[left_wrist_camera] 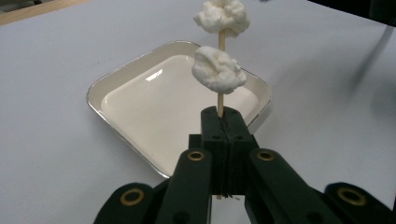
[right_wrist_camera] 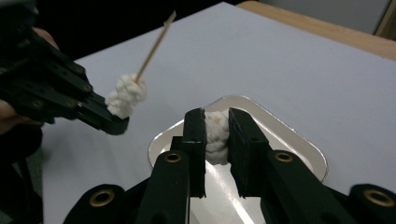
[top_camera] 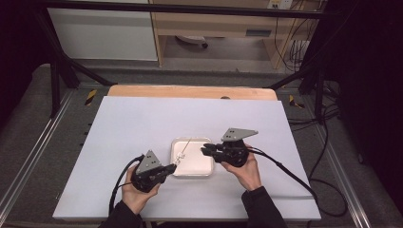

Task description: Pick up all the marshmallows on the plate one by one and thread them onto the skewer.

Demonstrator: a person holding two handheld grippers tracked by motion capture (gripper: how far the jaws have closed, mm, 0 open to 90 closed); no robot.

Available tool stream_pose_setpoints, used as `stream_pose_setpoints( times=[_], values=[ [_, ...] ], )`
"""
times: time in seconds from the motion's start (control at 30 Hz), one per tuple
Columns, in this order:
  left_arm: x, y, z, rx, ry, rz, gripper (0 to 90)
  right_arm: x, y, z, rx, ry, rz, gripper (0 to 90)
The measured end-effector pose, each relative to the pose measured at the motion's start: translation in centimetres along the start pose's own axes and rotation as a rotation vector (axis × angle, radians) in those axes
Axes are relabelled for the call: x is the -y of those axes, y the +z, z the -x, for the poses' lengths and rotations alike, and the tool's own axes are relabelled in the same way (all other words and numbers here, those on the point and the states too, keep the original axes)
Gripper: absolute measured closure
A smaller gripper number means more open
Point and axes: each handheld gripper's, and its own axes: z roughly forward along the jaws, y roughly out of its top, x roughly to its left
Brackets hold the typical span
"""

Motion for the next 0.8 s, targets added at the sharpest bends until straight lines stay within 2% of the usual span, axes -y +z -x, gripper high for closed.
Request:
stream_pose_setpoints(
  times=[0.2,0.33,0.67,0.8],
  values=[
    [-0.1,0.1,0.4,0.011,0.009,-0.001,89.3,-1.4,-2.9,-0.1,-0.041,0.032,0.089,77.8],
    [-0.1,0.2,0.7,0.021,0.018,-0.002,89.3,-2.0,-4.1,0.0,-0.060,0.054,0.131,77.9],
    [-0.3,0.4,1.5,0.044,0.049,-0.004,89.3,-2.6,-3.9,0.1,-0.121,0.103,0.177,78.0],
    [-0.4,0.4,1.6,0.046,0.052,-0.003,89.3,-2.9,-3.5,0.0,-0.124,0.106,0.170,78.0]
  ],
)
